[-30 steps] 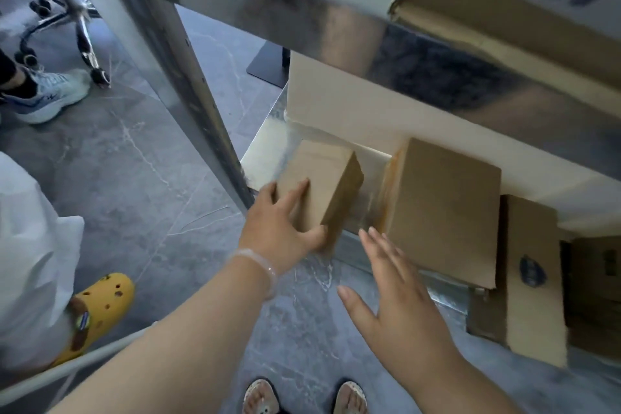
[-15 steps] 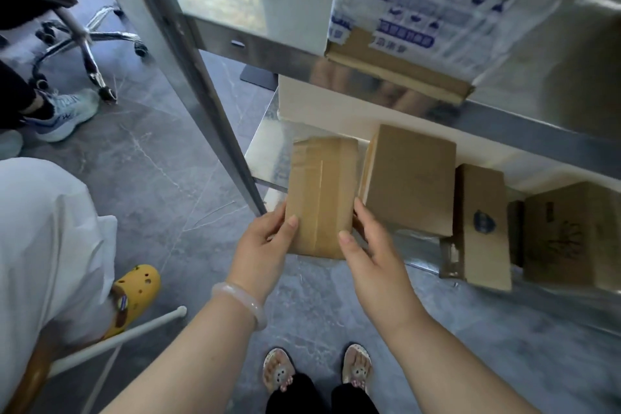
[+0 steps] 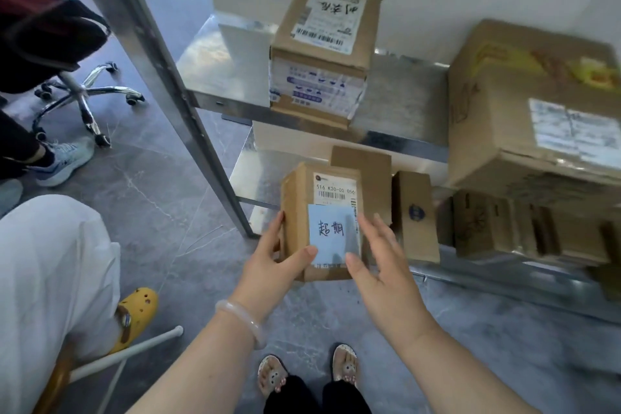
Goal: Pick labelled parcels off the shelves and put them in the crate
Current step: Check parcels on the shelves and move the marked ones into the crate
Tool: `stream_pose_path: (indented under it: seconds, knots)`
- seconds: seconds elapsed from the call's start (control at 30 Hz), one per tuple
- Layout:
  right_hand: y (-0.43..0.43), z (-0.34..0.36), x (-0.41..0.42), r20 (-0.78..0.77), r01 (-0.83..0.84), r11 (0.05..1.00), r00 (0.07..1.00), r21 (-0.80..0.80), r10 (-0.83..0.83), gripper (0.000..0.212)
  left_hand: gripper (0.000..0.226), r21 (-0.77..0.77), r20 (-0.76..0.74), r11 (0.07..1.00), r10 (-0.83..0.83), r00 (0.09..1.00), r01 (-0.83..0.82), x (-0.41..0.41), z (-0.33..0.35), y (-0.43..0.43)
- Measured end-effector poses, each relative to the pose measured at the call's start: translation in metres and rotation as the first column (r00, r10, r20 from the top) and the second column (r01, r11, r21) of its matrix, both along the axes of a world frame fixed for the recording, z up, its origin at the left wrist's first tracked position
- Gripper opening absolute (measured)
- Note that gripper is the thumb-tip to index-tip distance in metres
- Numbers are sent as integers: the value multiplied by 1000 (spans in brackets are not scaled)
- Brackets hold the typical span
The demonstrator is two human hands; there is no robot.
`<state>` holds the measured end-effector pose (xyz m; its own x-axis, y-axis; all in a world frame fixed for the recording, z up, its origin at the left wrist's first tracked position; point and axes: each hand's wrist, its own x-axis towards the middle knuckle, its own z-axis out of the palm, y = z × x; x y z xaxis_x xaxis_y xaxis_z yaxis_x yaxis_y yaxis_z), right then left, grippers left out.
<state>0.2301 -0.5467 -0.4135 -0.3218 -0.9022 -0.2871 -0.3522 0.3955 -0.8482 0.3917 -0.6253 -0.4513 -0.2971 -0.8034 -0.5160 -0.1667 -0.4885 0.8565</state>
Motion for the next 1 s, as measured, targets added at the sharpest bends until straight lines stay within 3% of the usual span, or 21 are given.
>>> stream_pose_path:
  seconds: [0.13, 0.23, 0.5, 0.6, 0.7, 1.0]
  knots:
    - [39, 27, -16, 139, 69, 997, 988, 20, -72, 65, 67, 46, -96, 997, -56, 994, 60, -15, 38, 31]
    - [75, 47, -29, 137, 106, 994, 985, 0, -105, 71, 55, 27, -119, 993, -113, 986, 117, -36, 65, 61]
    - [190, 94, -112, 26, 249, 968, 968, -22, -249, 73, 70, -149, -26, 929, -345, 938, 338, -127, 119, 152]
    - [244, 118, -152, -10, 358, 933, 933, -47, -359, 73, 83, -171, -39, 856, -501, 864, 488, -177, 146, 190]
    - [294, 146, -187, -28, 487, 862, 868, -142, -495, 75, 74, -204, -60, 783, -609, 791, 587, -232, 173, 217]
    - [414, 216, -229, -77, 772, 537, 547, -340, -834, 75, 77, -360, -138, 445, -894, 425, 820, -371, 248, 288]
